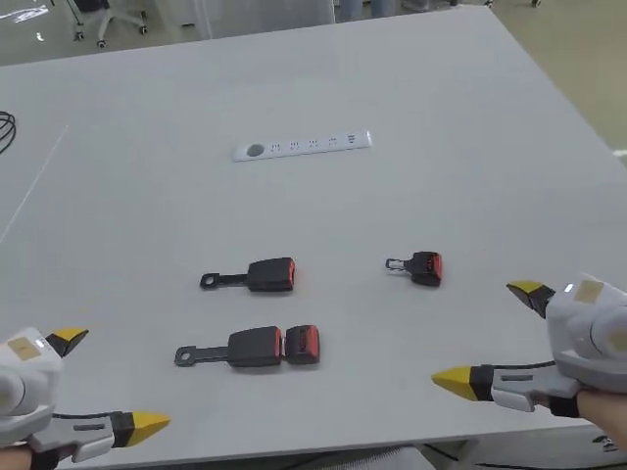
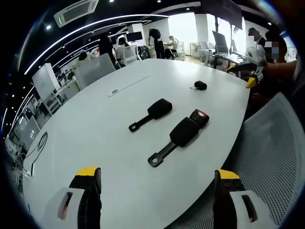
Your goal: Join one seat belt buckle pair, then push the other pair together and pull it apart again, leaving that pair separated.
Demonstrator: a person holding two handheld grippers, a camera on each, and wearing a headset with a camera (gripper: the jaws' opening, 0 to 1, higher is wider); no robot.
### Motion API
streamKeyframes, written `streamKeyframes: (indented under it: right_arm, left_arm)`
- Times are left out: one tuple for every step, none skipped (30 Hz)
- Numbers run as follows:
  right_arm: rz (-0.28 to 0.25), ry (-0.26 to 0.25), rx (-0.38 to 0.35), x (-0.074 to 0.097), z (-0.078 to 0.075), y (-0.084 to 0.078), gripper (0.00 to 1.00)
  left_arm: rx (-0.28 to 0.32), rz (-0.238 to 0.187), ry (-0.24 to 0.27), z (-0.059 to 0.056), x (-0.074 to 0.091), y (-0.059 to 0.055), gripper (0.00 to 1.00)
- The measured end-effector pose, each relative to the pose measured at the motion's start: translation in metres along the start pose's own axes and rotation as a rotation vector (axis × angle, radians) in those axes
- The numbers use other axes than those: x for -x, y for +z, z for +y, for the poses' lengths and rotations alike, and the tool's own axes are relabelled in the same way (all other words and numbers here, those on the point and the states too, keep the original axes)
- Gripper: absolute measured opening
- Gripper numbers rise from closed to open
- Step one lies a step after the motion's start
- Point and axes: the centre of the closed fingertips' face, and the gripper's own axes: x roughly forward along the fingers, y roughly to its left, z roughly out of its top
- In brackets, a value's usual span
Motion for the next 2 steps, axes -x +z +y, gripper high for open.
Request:
streamKeyframes:
  right_arm:
    - [-0.001,0.000,-0.001,0.0003,0.0000,0.0001,1.00]
    - [-0.002,-0.001,-0.001,0.0008,0.0008,0.0006,1.00]
  left_arm:
    - [-0.001,0.000,0.000,-0.0002,0.0001,0.0003,1.00]
    - [-0.003,-0.001,0.001,-0.0002,0.0005,0.0000,1.00]
